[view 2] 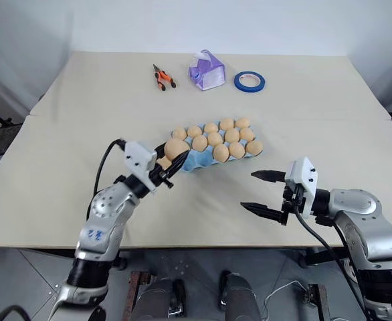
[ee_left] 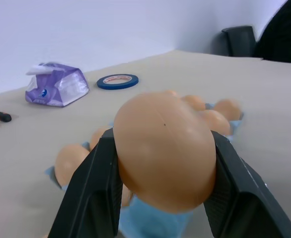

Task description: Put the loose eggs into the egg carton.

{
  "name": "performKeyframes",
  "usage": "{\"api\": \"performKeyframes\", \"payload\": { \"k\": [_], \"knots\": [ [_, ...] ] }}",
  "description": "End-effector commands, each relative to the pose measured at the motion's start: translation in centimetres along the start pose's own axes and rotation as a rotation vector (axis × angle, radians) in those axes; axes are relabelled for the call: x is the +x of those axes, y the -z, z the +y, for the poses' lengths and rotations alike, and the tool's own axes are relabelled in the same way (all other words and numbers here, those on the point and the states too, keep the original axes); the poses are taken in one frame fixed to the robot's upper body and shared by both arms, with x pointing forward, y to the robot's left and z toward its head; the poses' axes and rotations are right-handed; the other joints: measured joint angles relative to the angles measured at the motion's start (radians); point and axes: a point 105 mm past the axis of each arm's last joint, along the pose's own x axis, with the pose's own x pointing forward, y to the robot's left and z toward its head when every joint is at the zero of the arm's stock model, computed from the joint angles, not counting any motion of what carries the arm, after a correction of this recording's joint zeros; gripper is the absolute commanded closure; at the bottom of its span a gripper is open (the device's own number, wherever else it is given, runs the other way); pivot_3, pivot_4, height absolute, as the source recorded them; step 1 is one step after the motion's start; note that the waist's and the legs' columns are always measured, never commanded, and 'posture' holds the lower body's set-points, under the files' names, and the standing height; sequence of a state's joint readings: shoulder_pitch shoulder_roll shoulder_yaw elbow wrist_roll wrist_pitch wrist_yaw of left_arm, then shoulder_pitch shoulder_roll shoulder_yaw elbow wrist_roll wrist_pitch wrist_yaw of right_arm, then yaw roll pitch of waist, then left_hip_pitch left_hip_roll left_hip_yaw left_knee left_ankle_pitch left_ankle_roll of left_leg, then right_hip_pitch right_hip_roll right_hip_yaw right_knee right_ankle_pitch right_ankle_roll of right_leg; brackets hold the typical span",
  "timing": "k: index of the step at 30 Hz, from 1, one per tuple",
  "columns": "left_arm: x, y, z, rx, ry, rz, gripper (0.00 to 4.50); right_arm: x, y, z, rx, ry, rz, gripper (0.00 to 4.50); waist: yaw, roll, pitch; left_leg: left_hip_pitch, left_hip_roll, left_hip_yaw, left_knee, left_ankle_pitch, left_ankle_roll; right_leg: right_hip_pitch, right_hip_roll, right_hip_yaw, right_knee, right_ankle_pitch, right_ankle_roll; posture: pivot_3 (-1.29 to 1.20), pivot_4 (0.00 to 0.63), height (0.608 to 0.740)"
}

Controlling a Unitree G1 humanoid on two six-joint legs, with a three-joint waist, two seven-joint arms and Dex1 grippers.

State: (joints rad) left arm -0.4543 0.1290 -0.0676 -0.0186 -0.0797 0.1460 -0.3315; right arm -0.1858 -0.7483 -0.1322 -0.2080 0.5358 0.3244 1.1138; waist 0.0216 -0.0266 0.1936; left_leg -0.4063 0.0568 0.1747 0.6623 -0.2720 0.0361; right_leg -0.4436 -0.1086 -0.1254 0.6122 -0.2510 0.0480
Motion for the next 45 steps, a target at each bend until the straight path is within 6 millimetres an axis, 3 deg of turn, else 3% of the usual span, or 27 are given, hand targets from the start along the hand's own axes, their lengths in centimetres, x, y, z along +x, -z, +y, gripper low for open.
{"api": "performKeyframes", "payload": {
  "k": [1,6,14,22,23,28,34,40,45],
  "knots": [
    [1.9,0.1,-0.4,0.027,-0.006,-0.01,2.76,-0.5,-2.0,0.0,-0.064,0.033,-0.103,0.0,0.002,0.0,0.0,0.0,0.0,0.0,0.0,0.0,0.0,0.0,0.0,-0.001,0.0,0.0,0.0,0.0,0.15,0.74],
    [3.3,0.7,-0.8,0.014,0.032,-0.007,2.76,-1.3,-2.5,-0.6,-0.091,0.105,-0.154,0.0,0.002,0.0,0.0,0.0,0.0,0.001,0.0,-0.001,0.001,0.0,0.0,-0.005,0.0,0.001,0.001,0.0,0.15,0.74],
    [5.1,0.7,-1.3,0.025,0.103,-0.01,2.76,-1.8,-2.5,0.1,-0.084,0.131,-0.177,0.0,0.003,0.0,0.0,-0.001,0.0,0.0,0.001,-0.001,0.002,0.0,-0.001,-0.006,0.0,0.001,0.001,0.0,0.15,0.74],
    [5.1,0.2,-2.4,-0.009,0.167,-0.01,0.2,-1.8,-2.2,0.0,-0.072,0.148,-0.164,0.0,0.001,0.0,0.0,-0.001,0.0,0.0,0.001,-0.001,0.002,0.0,0.0,-0.007,0.0,0.001,0.001,0.0,0.15,0.74],
    [5.0,0.2,-2.3,-0.006,0.167,-0.009,0.02,-1.8,-2.1,0.0,-0.07,0.148,-0.162,0.0,0.001,0.0,0.0,-0.001,0.0,0.0,0.001,-0.001,0.002,0.0,0.0,-0.006,0.0,0.001,0.001,0.0,0.15,0.74],
    [4.0,-1.1,-1.7,0.046,0.156,-0.047,0.02,-1.7,-2.2,-0.4,-0.071,0.151,-0.171,0.0,-0.001,0.0,0.0,-0.001,0.0,0.0,0.001,-0.001,0.002,0.0,0.0,-0.006,0.0,0.001,0.001,0.0,0.15,0.74],
    [-0.6,-2.3,-1.3,0.01,0.236,-0.076,0.02,-1.9,-2.3,-1.0,-0.069,0.187,-0.206,0.0,-0.004,0.0,0.0,0.0,0.0,0.0,0.001,-0.001,0.002,0.0,0.0,-0.006,0.001,0.001,0.001,0.0,0.15,0.74],
    [-9.3,-1.2,0.4,-0.071,0.336,0.04,0.02,-2.5,-1.4,-1.0,-0.035,0.225,-0.199,0.0,-0.02,0.0,0.0,0.0,0.002,0.0,0.001,-0.001,0.0,0.0,0.0,-0.002,0.003,-0.001,-0.001,0.0,0.15,0.74],
    [-13.8,-0.3,4.1,-0.051,0.263,0.15,0.02,-2.4,-1.3,-0.8,-0.024,0.217,-0.196,0.0,-0.019,0.001,0.0,0.0,0.002,-0.001,0.001,-0.003,-0.005,0.0,-0.001,0.0,0.003,-0.002,-0.003,0.0,0.15,0.74]
  ]
}}
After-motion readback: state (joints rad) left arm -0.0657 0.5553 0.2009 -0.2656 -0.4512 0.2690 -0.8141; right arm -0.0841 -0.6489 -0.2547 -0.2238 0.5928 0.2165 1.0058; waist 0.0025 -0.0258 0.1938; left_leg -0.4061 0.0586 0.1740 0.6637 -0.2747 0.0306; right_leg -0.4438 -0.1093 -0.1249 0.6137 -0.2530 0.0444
